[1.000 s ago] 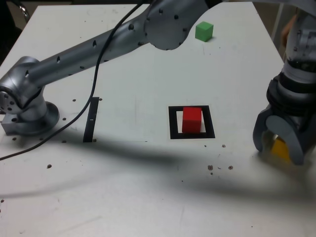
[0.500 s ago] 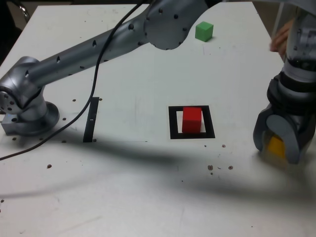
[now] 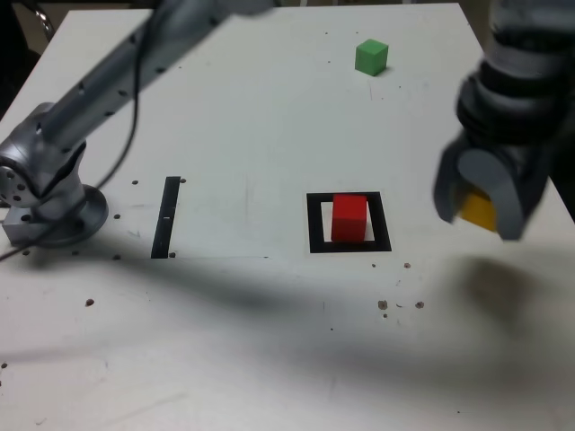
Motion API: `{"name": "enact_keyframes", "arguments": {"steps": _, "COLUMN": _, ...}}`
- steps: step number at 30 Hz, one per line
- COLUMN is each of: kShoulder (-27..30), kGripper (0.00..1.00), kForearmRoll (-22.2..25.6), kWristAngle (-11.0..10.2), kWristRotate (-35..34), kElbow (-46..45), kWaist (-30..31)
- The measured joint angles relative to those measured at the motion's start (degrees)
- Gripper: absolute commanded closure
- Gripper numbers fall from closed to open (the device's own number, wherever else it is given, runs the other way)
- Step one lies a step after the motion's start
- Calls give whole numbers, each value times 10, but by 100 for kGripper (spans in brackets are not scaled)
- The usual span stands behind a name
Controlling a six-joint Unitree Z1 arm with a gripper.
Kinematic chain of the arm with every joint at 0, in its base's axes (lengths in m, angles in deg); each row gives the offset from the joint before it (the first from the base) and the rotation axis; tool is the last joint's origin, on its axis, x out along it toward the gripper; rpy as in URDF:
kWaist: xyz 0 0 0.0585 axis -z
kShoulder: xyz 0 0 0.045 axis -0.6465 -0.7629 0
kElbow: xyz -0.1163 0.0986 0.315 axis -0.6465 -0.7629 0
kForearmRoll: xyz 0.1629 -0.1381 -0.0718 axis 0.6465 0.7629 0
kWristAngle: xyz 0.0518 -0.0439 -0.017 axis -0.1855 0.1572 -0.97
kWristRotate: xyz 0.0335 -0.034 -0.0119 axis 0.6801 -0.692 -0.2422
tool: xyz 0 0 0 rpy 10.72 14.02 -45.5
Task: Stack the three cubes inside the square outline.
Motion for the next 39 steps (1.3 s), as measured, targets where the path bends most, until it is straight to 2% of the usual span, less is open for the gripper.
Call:
{"name": "enact_keyframes", "arguments": {"steps": 8, "kShoulder": 102, "kGripper": 62, "kForearmRoll": 0, "kWristAngle": 2, "kWristRotate": -99, "kElbow": -127, "kWaist": -3}}
{"name": "enact_keyframes", "arguments": {"steps": 14, "kShoulder": 139, "kGripper": 62, "kForearmRoll": -8, "kWristAngle": 10, "kWristRotate": -148, "kElbow": -201, "kWaist": -13}}
{"name": "enact_keyframes", "arguments": {"steps": 19, "kShoulder": 181, "kGripper": 62, "kForearmRoll": -39, "kWristAngle": 21, "kWristRotate": -183, "kElbow": -273, "kWaist": -28}}
{"name": "enact_keyframes", "arguments": {"steps": 27, "kShoulder": 224, "kGripper": 62, "kForearmRoll": -124, "kWristAngle": 54, "kWristRotate": -207, "kElbow": -406, "kWaist": -60}}
{"name": "enact_keyframes", "arguments": {"steps": 34, "kShoulder": 227, "kGripper": 62, "kForearmRoll": -167, "kWristAngle": 78, "kWristRotate": -207, "kElbow": -448, "kWaist": -66}}
{"name": "enact_keyframes", "arguments": {"steps": 39, "kShoulder": 227, "kGripper": 62, "kForearmRoll": -182, "kWristAngle": 89, "kWristRotate": -208, "kElbow": -468, "kWaist": -71}}
